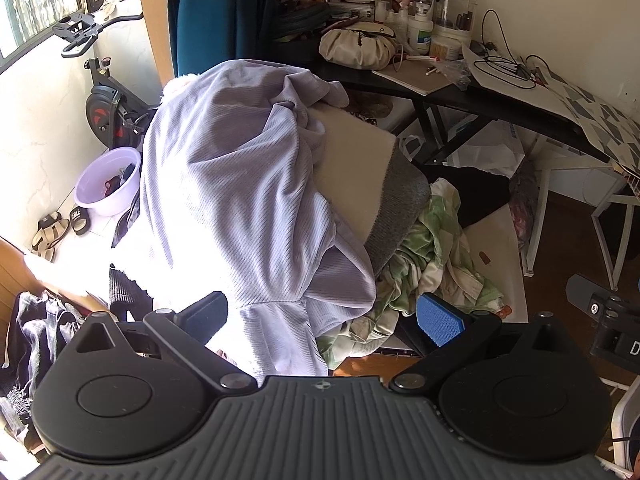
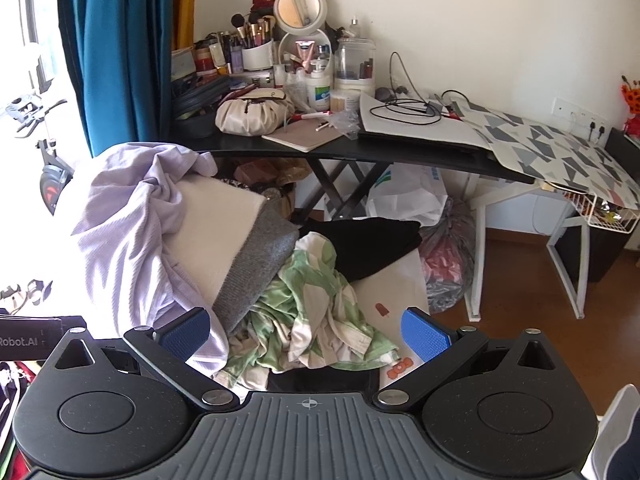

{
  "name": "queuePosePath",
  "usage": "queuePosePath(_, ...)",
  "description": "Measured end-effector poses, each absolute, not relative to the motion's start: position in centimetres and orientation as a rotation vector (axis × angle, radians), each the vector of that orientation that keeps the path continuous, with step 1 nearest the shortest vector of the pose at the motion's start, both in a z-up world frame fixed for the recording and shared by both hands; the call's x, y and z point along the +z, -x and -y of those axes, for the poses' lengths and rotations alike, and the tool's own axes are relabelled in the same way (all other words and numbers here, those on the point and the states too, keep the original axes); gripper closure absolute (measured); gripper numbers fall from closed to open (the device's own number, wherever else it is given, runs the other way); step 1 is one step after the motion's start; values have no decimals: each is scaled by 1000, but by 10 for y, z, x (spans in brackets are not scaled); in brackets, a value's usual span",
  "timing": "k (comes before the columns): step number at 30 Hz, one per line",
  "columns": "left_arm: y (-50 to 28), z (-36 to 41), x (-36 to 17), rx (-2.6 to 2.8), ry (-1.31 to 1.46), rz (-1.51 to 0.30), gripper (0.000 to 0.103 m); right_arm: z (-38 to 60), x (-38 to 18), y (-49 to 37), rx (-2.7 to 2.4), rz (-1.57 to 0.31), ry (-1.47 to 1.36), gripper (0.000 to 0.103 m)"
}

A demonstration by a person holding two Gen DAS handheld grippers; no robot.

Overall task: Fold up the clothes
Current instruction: 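Approach the lavender ribbed garment on the clothes pile with both tools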

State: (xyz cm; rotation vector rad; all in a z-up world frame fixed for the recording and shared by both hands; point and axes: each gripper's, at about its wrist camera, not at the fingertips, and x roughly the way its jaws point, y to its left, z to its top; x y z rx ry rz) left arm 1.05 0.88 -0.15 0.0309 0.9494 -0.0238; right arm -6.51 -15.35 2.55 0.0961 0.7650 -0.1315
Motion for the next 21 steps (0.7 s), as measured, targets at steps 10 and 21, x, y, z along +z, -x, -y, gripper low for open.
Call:
queuePosePath(10,-16,-13,3,-22,-27,-924,0,149,29,62,-169,-758,-32,1)
queuePosePath(21,-21,-16,6,-49,14,-907,1,144,30,59,-191,-768,4,1)
